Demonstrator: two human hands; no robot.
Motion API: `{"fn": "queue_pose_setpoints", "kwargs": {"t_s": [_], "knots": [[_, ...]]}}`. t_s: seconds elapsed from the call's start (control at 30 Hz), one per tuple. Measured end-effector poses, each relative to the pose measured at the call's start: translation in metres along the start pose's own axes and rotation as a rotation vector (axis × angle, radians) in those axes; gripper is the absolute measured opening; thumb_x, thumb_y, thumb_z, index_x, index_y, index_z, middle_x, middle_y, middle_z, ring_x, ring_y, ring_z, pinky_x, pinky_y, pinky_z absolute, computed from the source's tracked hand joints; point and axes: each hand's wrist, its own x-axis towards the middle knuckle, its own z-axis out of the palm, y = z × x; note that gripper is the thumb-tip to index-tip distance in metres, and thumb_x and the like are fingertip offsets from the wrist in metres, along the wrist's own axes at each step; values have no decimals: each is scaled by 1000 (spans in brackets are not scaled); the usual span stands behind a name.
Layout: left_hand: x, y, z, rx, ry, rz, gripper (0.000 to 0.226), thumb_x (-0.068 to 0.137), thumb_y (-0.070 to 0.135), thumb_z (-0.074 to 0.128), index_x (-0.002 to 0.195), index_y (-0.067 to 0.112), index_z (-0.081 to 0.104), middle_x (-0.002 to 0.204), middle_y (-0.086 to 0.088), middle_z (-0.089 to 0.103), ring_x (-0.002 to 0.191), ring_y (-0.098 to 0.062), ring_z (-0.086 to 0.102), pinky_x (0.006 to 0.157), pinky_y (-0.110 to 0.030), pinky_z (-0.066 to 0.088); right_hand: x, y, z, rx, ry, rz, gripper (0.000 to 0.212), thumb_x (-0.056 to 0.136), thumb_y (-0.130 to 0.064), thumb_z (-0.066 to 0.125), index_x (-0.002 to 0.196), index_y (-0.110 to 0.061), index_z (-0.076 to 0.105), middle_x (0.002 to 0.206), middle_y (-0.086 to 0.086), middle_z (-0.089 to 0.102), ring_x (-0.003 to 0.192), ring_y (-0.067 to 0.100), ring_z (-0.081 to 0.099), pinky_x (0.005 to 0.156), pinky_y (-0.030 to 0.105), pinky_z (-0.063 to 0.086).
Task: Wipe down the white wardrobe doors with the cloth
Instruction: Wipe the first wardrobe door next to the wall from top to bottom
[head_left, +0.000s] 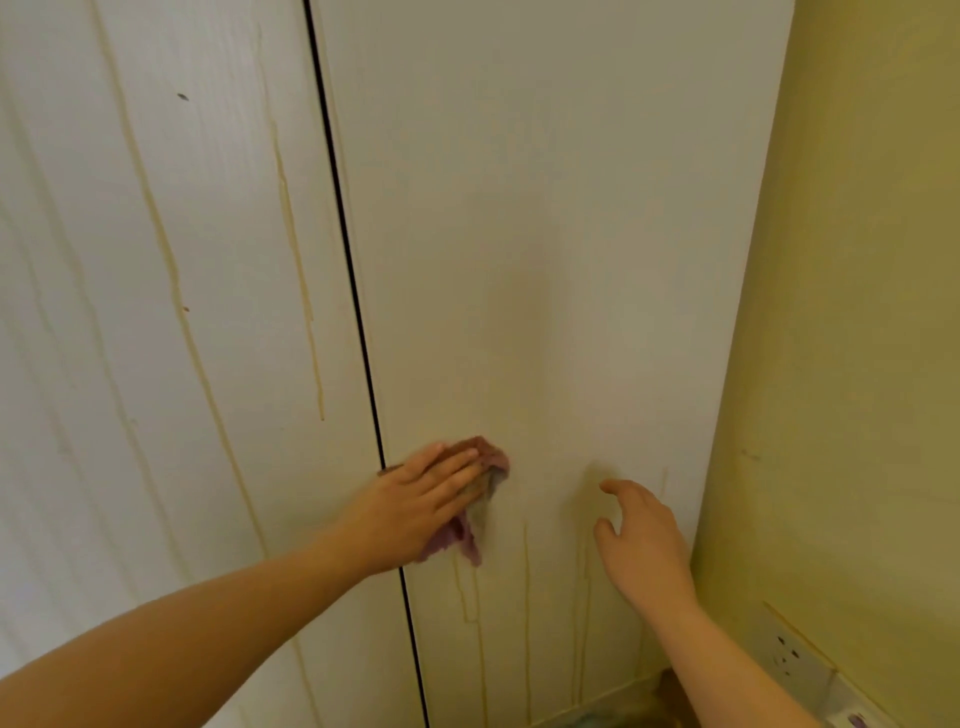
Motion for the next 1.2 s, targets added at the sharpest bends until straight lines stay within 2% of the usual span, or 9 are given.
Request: {"fn": "queue_pose_setpoints", "kwargs": {"t_s": [0.07, 0.23, 0.33, 0.43, 0.57, 0.67, 0.9, 1.1, 1.2], "knots": [[7, -15, -3, 21, 67, -41, 57, 80, 39, 44, 126, 11, 61, 133, -10, 56, 128, -25, 48, 119, -44, -2, 0, 1, 0, -1, -1, 9, 44, 92, -12, 45, 135, -17, 40, 142, -1, 40, 126, 19, 39, 101, 30, 33], [32, -45, -15, -86, 231, -461, 50, 87, 20, 40, 132, 0, 52, 138, -20, 49, 132, -34, 39, 115, -45, 10, 0, 3, 3, -13, -19, 28, 44, 93, -12, 44, 136, -17, 40, 142, 0, 40, 126, 20, 39, 101, 30, 32], [10, 2, 5, -73, 99, -153, 52, 86, 29, 38, 125, 4, 60, 133, -16, 54, 131, -30, 41, 118, -42, 3, -2, 2, 3, -14, -27, 25, 44, 92, -11, 44, 136, -16, 40, 142, 0, 40, 126, 20, 39, 101, 30, 32], [-6, 20, 11, -10, -50, 92, 50, 82, 44, 56, 118, 12, 67, 129, -8, 60, 124, -23, 53, 119, -42, 0, -3, 1, 2, -15, -22, 12, 44, 92, -10, 45, 135, -16, 41, 141, 1, 41, 126, 21, 39, 102, 29, 32], [19, -22, 0, -81, 303, -201, 42, 98, 18, 31, 125, 4, 60, 132, -16, 56, 128, -29, 46, 117, -42, 10, 0, 6, 6, -39, -25, 28, 44, 91, -11, 45, 135, -14, 41, 141, 3, 42, 125, 22, 41, 101, 33, 35], [31, -45, -5, -88, 380, -363, 42, 94, 13, 37, 131, 0, 52, 136, -18, 51, 134, -31, 38, 115, -42, 17, 2, 8, 9, -45, -23, 48, 44, 91, -11, 46, 134, -15, 42, 140, 2, 43, 124, 22, 43, 101, 36, 37], [2, 36, 29, -73, 18, 234, 51, 84, 27, 34, 115, 8, 69, 128, -8, 60, 124, -24, 53, 119, -43, -2, 3, 6, 10, -72, -29, 2, 44, 92, -13, 44, 135, -18, 41, 141, -1, 42, 125, 20, 40, 102, 32, 35], [37, -4, 9, -189, 308, -202, 46, 102, 18, 19, 132, 0, 48, 138, -18, 48, 133, -32, 39, 114, -42, 16, 11, 11, 9, -40, -14, 27, 44, 91, -11, 45, 135, -15, 42, 140, 2, 43, 125, 23, 41, 103, 34, 34], [38, 16, 21, -153, 293, -118, 46, 100, 20, 24, 126, 1, 58, 134, -18, 53, 131, -31, 42, 116, -41, 15, 12, 15, 8, -28, -3, 52, 43, 91, -11, 46, 134, -15, 43, 140, 3, 43, 125, 24, 41, 103, 36, 34]]}}
